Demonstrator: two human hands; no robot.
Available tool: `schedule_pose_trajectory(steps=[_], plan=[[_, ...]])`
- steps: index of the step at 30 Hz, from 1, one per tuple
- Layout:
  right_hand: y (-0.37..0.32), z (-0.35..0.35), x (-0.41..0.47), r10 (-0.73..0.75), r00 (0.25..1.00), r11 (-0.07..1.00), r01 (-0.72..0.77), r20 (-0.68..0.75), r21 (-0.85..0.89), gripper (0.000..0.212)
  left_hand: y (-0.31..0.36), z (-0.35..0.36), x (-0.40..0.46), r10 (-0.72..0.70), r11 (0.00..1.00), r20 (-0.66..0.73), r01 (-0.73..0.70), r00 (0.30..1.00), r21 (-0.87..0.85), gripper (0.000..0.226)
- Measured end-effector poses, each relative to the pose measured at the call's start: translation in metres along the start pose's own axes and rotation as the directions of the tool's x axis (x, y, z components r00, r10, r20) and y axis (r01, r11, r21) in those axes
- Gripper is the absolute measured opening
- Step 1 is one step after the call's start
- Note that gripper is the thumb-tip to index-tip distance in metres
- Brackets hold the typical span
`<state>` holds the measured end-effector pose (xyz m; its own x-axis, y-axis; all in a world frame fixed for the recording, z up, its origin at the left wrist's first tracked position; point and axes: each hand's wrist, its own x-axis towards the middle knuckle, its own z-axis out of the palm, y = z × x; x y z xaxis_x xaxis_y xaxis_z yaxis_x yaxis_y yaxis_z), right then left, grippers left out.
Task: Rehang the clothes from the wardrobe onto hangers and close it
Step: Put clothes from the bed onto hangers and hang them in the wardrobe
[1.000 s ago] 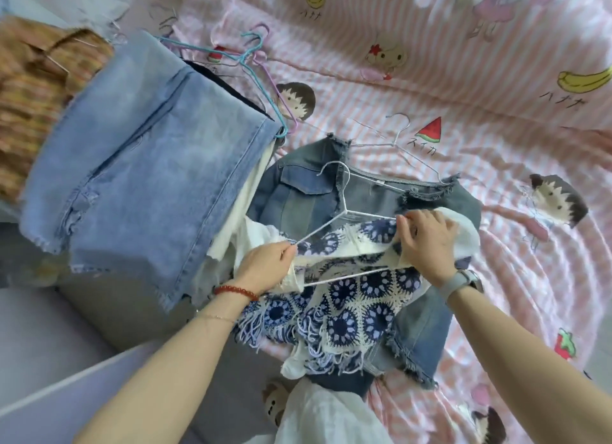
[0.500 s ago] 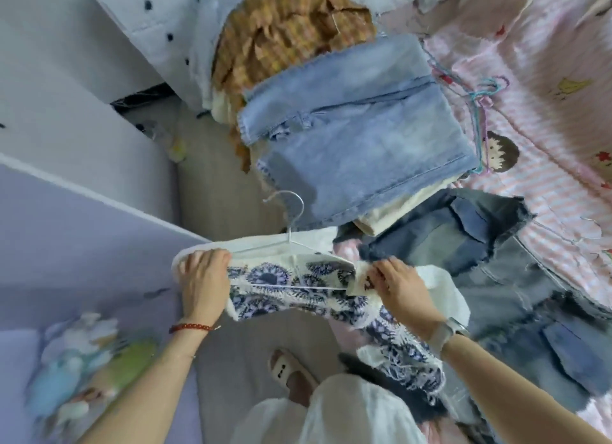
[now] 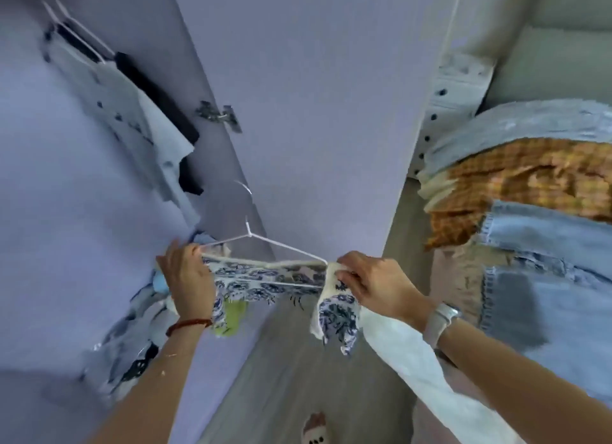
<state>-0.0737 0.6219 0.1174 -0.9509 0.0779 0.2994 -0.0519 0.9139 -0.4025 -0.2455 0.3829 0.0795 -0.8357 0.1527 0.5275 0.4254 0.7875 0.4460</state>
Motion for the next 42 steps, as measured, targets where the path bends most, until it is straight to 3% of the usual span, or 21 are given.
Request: schedule_pose_trajectory(steps=[2,7,10,13,16,19,22,24,28,36,39,42], plan=[[-0.017,0.009,0.041,-0.059,0.998,0.998,0.059,0.002,-0.016,0.022,-0.026,-0.020,0.023,-0.047,0.999,-0.049,0.047,0.998,0.005,0.018],[-0.068,0.028,0.137,-0.220,0.963,0.975,0.213,-0.154,-0.061,0.030,-0.070,-0.068,0.073,-0.192,0.980,-0.118,0.195,0.974,0.022,0.022],[-0.099,0.045,0.191,-0.200,0.966,0.980,0.199,-0.162,-0.023,0.019,-0.073,-0.091,0.098,-0.131,0.989,-0.201,0.142,0.971,0.040,0.032],[-0.128,0.059,0.242,-0.185,0.971,0.980,0.194,-0.152,0.048,0.024,-0.063,-0.113,0.128,-0.070,0.989,-0.280,0.102,0.958,0.104,0.038],[-0.155,0.063,0.292,-0.152,0.962,0.968,0.191,-0.229,0.162,0.024,-0.044,-0.135,0.162,0.112,0.967,-0.357,-0.018,0.927,0.256,0.038],[-0.173,0.062,0.341,-0.107,0.955,0.955,0.176,-0.276,0.237,0.022,-0.027,-0.160,0.197,0.288,0.908,-0.450,-0.091,0.845,0.410,0.039],[-0.185,0.056,0.383,-0.075,0.944,0.930,0.183,-0.321,0.319,0.022,-0.015,-0.180,0.230,0.378,0.843,-0.517,-0.055,0.768,0.535,0.043],[-0.191,0.054,0.408,-0.051,0.940,0.912,0.181,-0.336,0.368,0.022,-0.014,-0.189,0.251,0.369,0.799,-0.522,0.024,0.769,0.601,0.049],[-0.206,0.054,0.452,0.026,0.963,0.876,0.108,-0.269,0.471,0.022,-0.026,-0.189,0.277,0.262,0.755,-0.518,0.162,0.814,0.636,0.059],[-0.200,0.084,0.490,0.142,0.987,0.853,-0.087,-0.069,0.514,0.028,-0.051,-0.181,0.286,0.316,0.628,-0.487,0.205,0.814,0.751,0.068],[-0.197,0.086,0.490,0.087,0.996,0.841,-0.070,-0.006,0.537,0.030,-0.050,-0.180,0.286,0.315,0.631,-0.488,0.205,0.814,0.749,0.072],[-0.189,0.082,0.478,-0.034,0.999,0.894,0.040,-0.021,0.446,0.038,-0.047,-0.179,0.285,0.321,0.651,-0.495,0.192,0.808,0.735,0.072]])
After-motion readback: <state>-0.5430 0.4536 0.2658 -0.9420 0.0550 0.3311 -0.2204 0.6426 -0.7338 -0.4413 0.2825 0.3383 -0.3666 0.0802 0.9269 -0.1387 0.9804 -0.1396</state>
